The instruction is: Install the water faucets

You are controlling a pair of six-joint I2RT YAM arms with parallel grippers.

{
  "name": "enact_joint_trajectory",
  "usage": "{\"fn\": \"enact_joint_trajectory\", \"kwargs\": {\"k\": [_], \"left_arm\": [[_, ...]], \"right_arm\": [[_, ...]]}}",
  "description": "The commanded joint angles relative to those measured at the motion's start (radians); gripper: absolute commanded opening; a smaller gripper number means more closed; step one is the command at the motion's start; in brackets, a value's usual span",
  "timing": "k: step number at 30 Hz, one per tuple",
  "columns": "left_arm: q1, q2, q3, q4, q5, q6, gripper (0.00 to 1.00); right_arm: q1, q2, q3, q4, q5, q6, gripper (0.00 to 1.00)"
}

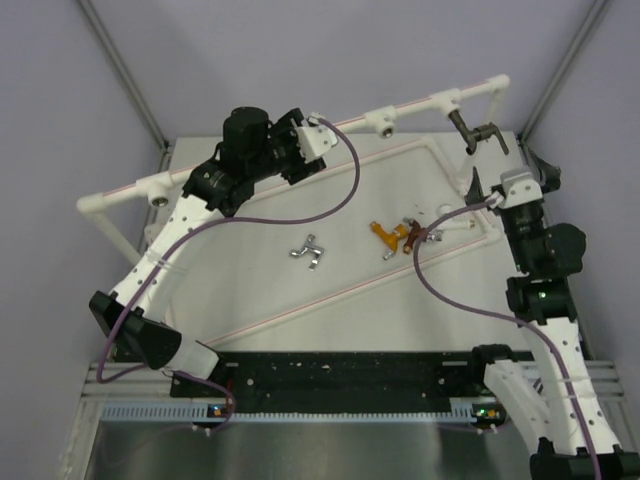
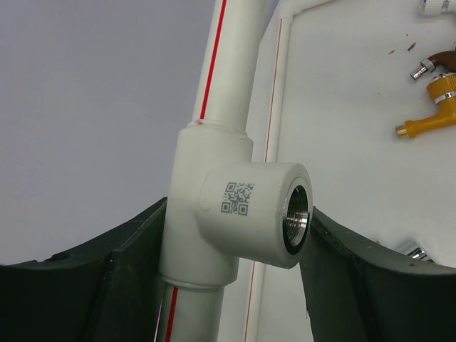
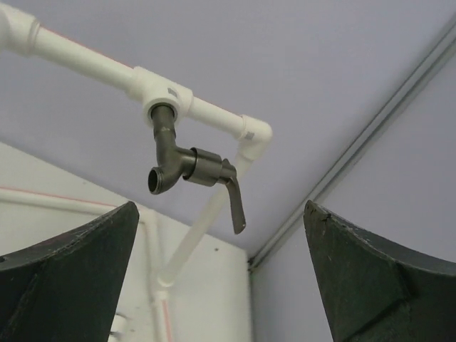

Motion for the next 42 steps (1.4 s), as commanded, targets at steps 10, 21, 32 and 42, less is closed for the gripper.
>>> {"fn": "enact_joint_trajectory", "kwargs": {"k": [10,21,32,42], "left_arm": [[-0.008,0.002,0.008,0.02,0.035,-0.023,0.7],[-0.01,-0.007,0.001,0.023,0.035,-0.029,0.7],[-0.01,-0.013,-0.011,0.021,0.032,-0.028,0.7],[-0.01,-0.02,-0.015,0.02,0.035,-0.025,0.7]], "right_arm": [[0.004,0.319,0.228,0.045,-0.268,-0.732,0.95],[0.004,0.424,0.28,-0.084,-0.32,-0.777,0.78],[0.006,0.271,0.096,-0.096,-0.245,-0.745,0.92],[0.006,0.381,0.102,0.23,-0.254,-0.709,0.93]]}}
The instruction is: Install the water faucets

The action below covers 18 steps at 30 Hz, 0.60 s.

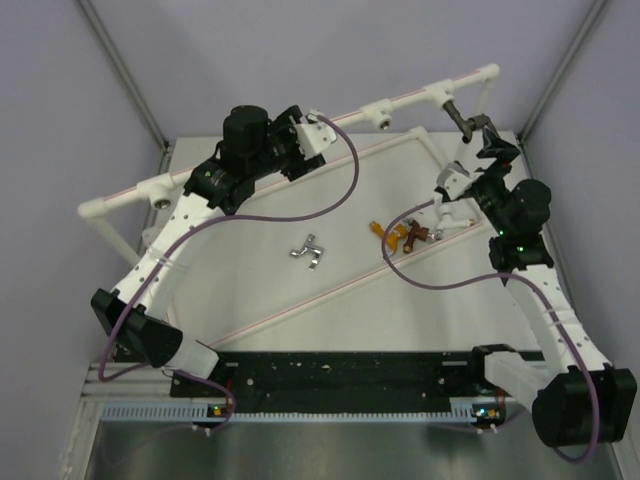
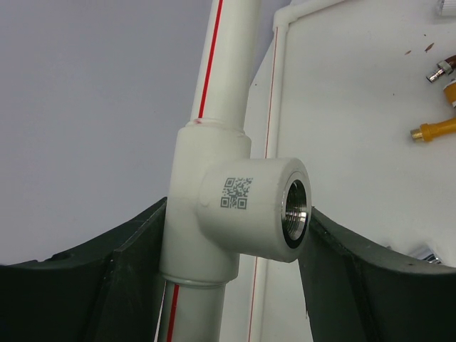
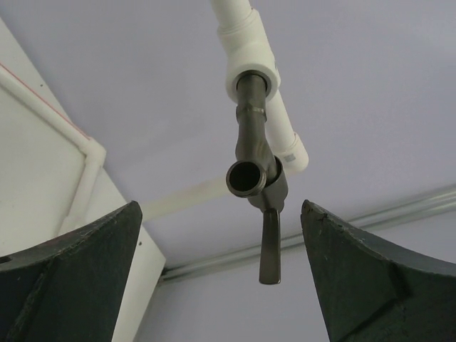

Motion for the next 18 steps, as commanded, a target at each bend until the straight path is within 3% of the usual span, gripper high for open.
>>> {"fn": "enact_joint_trajectory", "kwargs": {"k": [1,11,14,18], "left_arm": [[-0.019,-0.025,-0.013,-0.01,0.051,-0.026,0.7],[-0.017,-0.027,-0.01,-0.012,0.051,-0.023,0.7],[-0.019,-0.027,-0.008,-0.013,0.052,-0.023,0.7],[-0.019,-0.027,-0.01,-0.015,0.052,-0.023,0.7]], "right_arm": [[0.004,0.062,0.05,0.214,-0.008,0.021,0.93],[0.006,0.201,0.081,0.386,0.0,0.03,0.89],[0.004,0.223,0.112,0.369,-0.003,0.09,0.81],[0.003,0.238,0.155,0.312,-0.008,0.234,0.61]]}}
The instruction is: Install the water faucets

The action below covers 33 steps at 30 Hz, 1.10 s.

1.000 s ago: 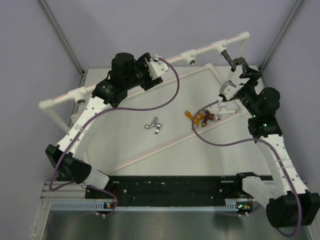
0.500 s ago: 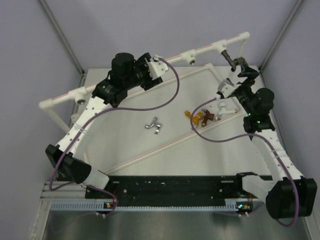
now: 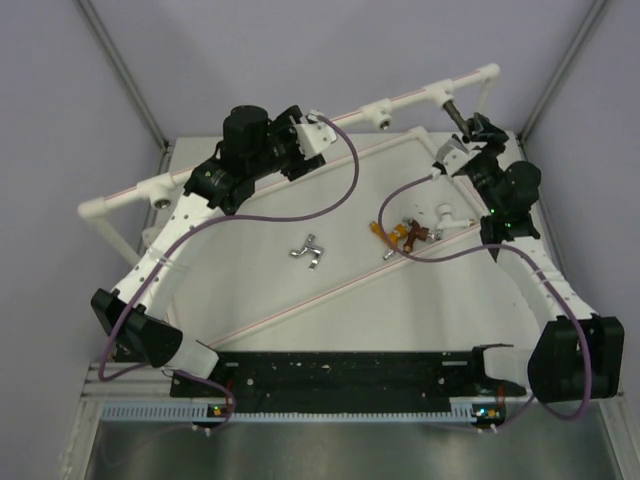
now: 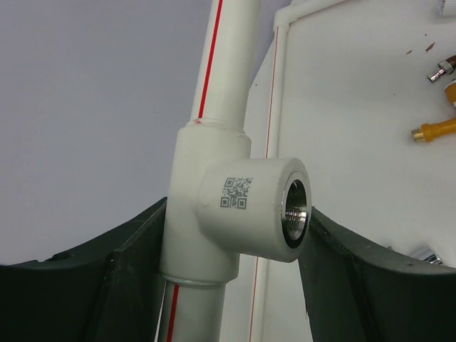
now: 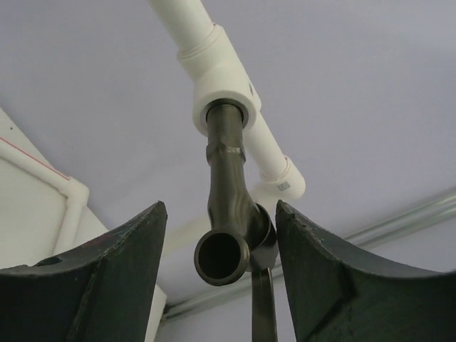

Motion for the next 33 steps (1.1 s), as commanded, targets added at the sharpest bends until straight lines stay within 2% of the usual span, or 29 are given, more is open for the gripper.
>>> {"fn": "enact_joint_trajectory", "kwargs": {"k": [1,7,9,11,13,14,18,20,24,28,31,32,33], "left_arm": [[-0.019,-0.026,-0.007,-0.017,0.052,-0.024,0.7],[-0.019,-0.028,-0.009,-0.019,0.052,-0.025,0.7],[-0.019,-0.028,-0.007,-0.019,0.052,-0.025,0.7],[-0.017,-0.026,-0.006,-0.017,0.052,-0.025,0.7],[-0.019,-0.025,-0.004,-0.017,0.051,-0.025,0.7],[-0.019,-0.025,-0.004,-0.017,0.049,-0.025,0.7],[-0.019,-0.025,-0.004,-0.017,0.049,-0.025,0.7],[-0.019,-0.025,-0.004,-0.017,0.049,-0.024,0.7],[-0.019,-0.026,-0.004,-0.02,0.048,-0.022,0.7],[-0.019,-0.025,-0.003,-0.019,0.048,-0.024,0.7],[-0.019,-0.028,-0.002,-0.017,0.051,-0.027,0.7],[-0.019,-0.03,-0.002,-0.016,0.049,-0.025,0.7],[-0.019,-0.03,-0.004,-0.017,0.048,-0.025,0.7]], "right_arm": [[0.004,-0.002,0.102,-0.001,-0.007,0.211,0.54],[0.004,-0.039,0.144,-0.109,-0.006,0.62,0.18],[0.006,-0.055,0.132,-0.092,-0.017,0.813,0.14],[0.003,-0.068,0.118,-0.043,0.028,1.11,0.09],[0.004,-0.086,0.094,0.001,0.093,1.419,0.09],[0.004,-0.091,0.072,0.024,0.141,1.649,0.07],[0.004,-0.086,-0.052,0.138,0.279,2.313,0.04],[0.006,-0.06,-0.112,0.257,0.308,2.543,0.04],[0.006,-0.017,-0.129,0.348,0.382,2.843,0.11],[0.004,0.017,-0.103,0.373,0.422,3.011,0.18],[0.004,0.006,-0.111,0.387,0.436,2.997,0.38],[0.004,-0.005,-0.117,0.378,0.441,2.971,0.48],[0.004,-0.025,-0.126,0.373,0.441,2.93,0.73]]}}
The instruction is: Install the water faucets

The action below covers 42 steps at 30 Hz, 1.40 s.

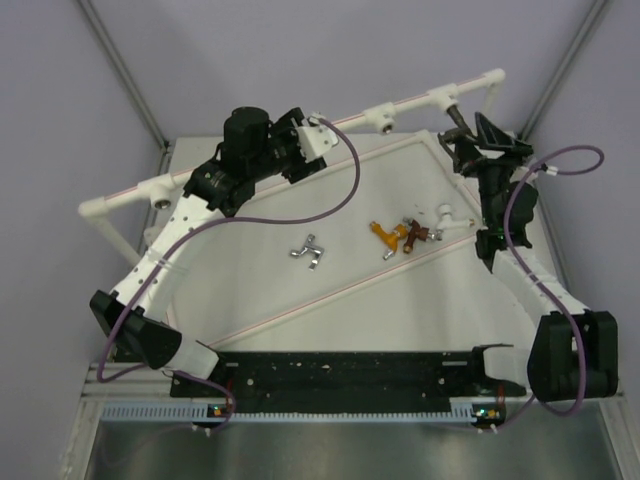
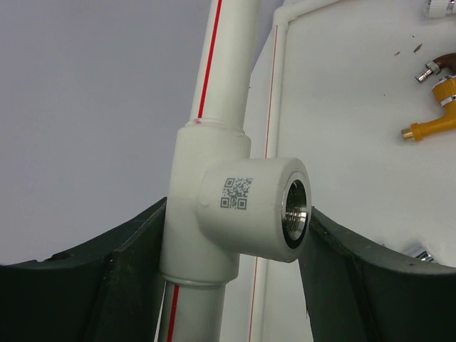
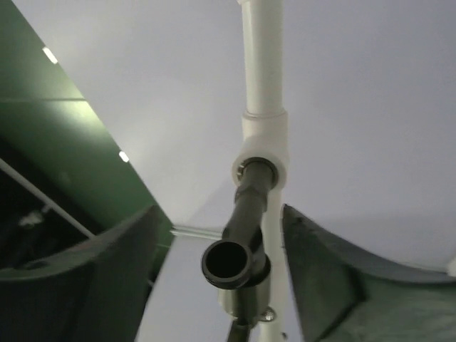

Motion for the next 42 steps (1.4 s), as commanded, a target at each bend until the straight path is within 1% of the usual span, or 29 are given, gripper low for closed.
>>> {"fn": "enact_joint_trajectory", "kwargs": {"k": [1,3,7,9,11,13,16,18,20,22,24,26,28,31,33,38,42], "left_arm": [[-0.008,-0.022,-0.003,-0.003,0.035,-0.029,0.7],[-0.008,-0.022,-0.005,-0.001,0.034,-0.029,0.7],[-0.008,-0.022,-0.003,0.002,0.035,-0.032,0.7],[-0.005,-0.02,-0.002,0.003,0.035,-0.032,0.7],[-0.008,-0.019,0.0,0.003,0.037,-0.032,0.7],[-0.007,-0.019,-0.002,0.002,0.041,-0.033,0.7],[-0.008,-0.019,0.0,-0.001,0.038,-0.035,0.7],[-0.007,-0.017,0.0,-0.003,0.038,-0.033,0.7],[-0.008,-0.017,0.0,-0.004,0.04,-0.032,0.7],[-0.008,-0.017,0.001,-0.003,0.041,-0.03,0.7],[-0.008,-0.019,0.003,-0.003,0.046,-0.03,0.7],[-0.007,-0.016,0.004,0.0,0.047,-0.033,0.7],[-0.008,-0.014,0.007,0.0,0.05,-0.033,0.7],[-0.008,-0.014,0.007,0.002,0.049,-0.033,0.7],[-0.008,-0.017,0.006,-0.001,0.046,-0.032,0.7],[-0.007,-0.02,0.003,-0.004,0.037,-0.029,0.7],[-0.008,-0.025,0.001,-0.001,0.038,-0.029,0.7]], "right_arm": [[0.009,-0.058,-0.014,0.115,0.076,0.09,0.99],[0.009,-0.101,-0.057,0.099,0.093,0.019,0.99],[0.007,-0.225,-0.174,0.078,0.143,-0.18,0.99],[0.007,-0.309,-0.234,0.037,0.195,-0.307,0.99],[0.004,-0.409,-0.26,-0.048,0.222,-0.49,0.99],[0.003,-0.483,-0.233,-0.158,0.208,-0.75,0.99],[0.001,-0.534,-0.145,-0.298,0.115,-1.138,0.99],[0.0,-0.537,-0.078,-0.394,0.064,-1.378,0.99],[0.001,-0.531,-0.026,-0.451,-0.017,-1.641,0.99],[0.001,-0.521,0.02,-0.508,-0.027,-1.878,0.99],[0.003,-0.512,0.053,-0.58,-0.108,-2.125,0.97],[0.003,-0.501,0.083,-0.69,-0.203,-2.388,0.97],[0.001,-0.486,0.105,-0.75,-0.235,-2.596,0.96],[0.001,-0.462,0.105,-0.691,-0.211,-2.763,0.96],[0.003,-0.437,0.105,-0.657,-0.223,-2.862,0.96],[0.001,-0.345,0.126,-0.534,-0.31,-2.966,0.94],[0.004,-0.264,0.162,-0.479,-0.366,-3.006,0.91]]}}
